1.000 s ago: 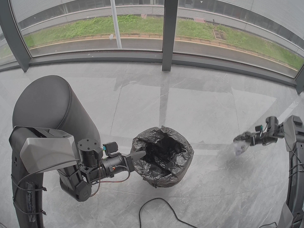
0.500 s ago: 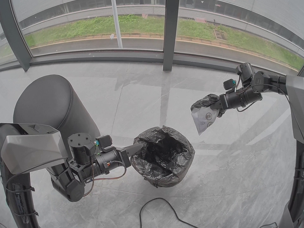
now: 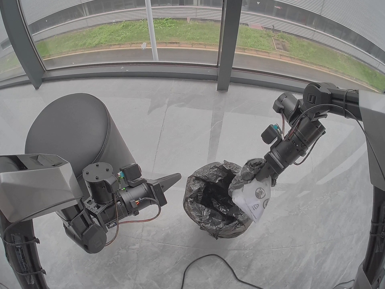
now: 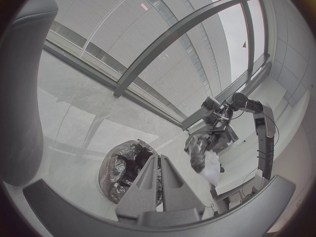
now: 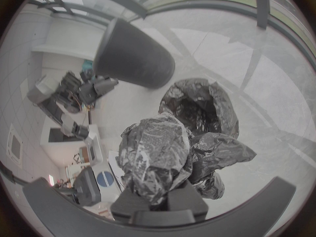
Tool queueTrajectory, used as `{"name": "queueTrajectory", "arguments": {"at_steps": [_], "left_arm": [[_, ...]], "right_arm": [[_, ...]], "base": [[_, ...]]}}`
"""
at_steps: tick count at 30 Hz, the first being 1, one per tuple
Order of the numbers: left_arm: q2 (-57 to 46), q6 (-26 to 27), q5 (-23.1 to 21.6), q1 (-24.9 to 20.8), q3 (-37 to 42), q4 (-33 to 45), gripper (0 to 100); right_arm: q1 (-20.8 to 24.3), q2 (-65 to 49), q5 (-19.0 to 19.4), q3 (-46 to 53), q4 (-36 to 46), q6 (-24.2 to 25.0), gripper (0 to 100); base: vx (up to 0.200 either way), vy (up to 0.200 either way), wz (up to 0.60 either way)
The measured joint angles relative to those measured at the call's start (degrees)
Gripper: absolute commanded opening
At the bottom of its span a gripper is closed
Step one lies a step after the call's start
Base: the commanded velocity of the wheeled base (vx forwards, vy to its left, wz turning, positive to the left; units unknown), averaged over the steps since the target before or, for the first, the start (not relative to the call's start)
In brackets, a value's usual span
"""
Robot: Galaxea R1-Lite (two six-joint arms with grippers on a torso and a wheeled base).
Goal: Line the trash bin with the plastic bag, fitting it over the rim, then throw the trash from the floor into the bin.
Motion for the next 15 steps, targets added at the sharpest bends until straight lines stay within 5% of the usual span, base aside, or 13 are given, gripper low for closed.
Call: {"name": "queueTrajectory", "arguments": {"at_steps": [6, 15], "left_arm": [[0.02, 0.04, 0.0, -0.39, 0.16, 0.0, 0], [-0.13, 0.02, 0.09, -0.35, 1.6, 0.0, 0]], "right_arm": [[2.01, 4.05, -2.05, 0.02, 0.33, -3.13, 0], [4.58, 11.9, -5.94, 0.0, -20.42, -3.49, 0]], "base": [[0.0, 0.0, 0.0], [0.0, 0.0, 0.0]]}}
